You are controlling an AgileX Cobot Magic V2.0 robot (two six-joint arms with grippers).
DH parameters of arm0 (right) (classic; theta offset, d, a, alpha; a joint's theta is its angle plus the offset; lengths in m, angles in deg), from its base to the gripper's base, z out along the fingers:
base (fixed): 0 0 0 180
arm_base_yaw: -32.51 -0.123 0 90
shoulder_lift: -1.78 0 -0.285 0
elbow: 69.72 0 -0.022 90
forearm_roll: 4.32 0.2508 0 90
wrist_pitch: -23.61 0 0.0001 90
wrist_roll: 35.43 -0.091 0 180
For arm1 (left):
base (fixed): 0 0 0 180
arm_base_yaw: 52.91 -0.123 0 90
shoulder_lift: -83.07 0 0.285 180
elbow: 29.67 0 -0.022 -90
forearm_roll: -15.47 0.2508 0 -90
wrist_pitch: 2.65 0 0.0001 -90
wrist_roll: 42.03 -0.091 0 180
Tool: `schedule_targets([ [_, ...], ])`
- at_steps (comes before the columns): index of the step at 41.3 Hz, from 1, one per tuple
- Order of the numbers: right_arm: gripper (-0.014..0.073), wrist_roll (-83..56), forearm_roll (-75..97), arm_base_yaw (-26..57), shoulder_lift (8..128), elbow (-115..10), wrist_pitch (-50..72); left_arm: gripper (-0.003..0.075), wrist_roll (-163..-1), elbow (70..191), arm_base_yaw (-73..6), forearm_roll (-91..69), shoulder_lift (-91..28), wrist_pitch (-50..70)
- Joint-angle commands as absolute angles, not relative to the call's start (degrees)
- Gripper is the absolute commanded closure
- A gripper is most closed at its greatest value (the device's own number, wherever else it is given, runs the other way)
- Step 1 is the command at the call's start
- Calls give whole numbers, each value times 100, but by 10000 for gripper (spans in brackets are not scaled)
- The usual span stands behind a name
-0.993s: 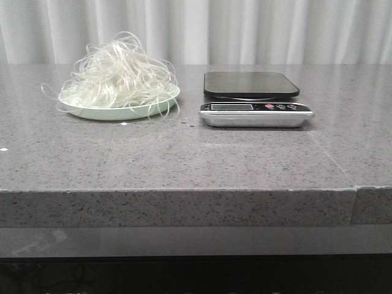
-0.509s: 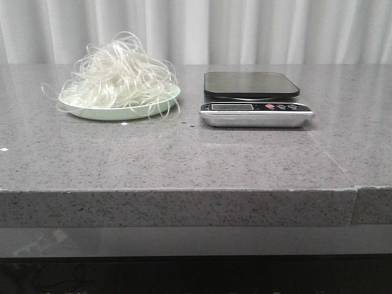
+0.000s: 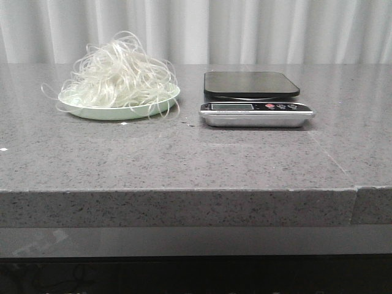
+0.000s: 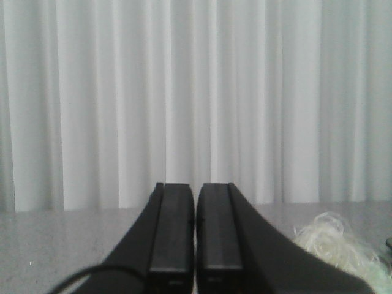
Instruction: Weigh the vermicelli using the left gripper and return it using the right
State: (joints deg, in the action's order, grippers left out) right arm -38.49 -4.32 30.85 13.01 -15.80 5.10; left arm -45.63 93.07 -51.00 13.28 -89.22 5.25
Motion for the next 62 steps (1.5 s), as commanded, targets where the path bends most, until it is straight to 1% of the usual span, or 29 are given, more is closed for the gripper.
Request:
schedule_targets([
  [1,435,-3776,-503,3114,1827,-2371,355,578,-4538,10102,-5104,1334,-8616,711],
  [10,435,-3738,-503,3114,2928,-3689,-274,578,-4538,11361,-5104,1334,-7517,1470],
  [16,435,-3738,-503,3114,3535,-4082,-501,578,-4538,11862,-5104,1217,-6828,1843],
  [24,435,-3738,-509,3114,4156,-4095,-711,578,-4538,11861,-5104,1217,-6207,2067],
  [33,435,-3738,-509,3114,4639,-4095,-981,578,-4538,11823,-5104,1217,-5650,2718],
  [45,425,-3738,-555,3114,5079,-4095,-1388,573,-4538,11823,-5104,1195,-5087,2758],
  [47,394,-3733,-555,3114,5119,-4095,-1407,549,-4538,11823,-5104,1195,-5010,2758],
  [50,290,-3733,-555,3114,5178,-4095,-1396,460,-4538,11823,-5104,1195,-4905,2734],
  [51,237,-3733,-555,3114,5185,-4095,-1393,410,-4538,11823,-5104,1195,-4879,2704],
  [54,114,-3733,-555,3114,5185,-4095,-1375,268,-4596,11823,-5104,1195,-4785,2608],
  [56,71,-3733,-555,3114,5185,-4095,-1362,207,-4665,11823,-5104,1181,-4697,2547],
  [58,62,-3733,-555,3114,5185,-4095,-1355,185,-4675,11847,-5092,1125,-4616,2502],
  [62,69,-3733,-555,3114,5185,-4095,-1349,189,-4688,11955,-4922,946,-4357,2478],
])
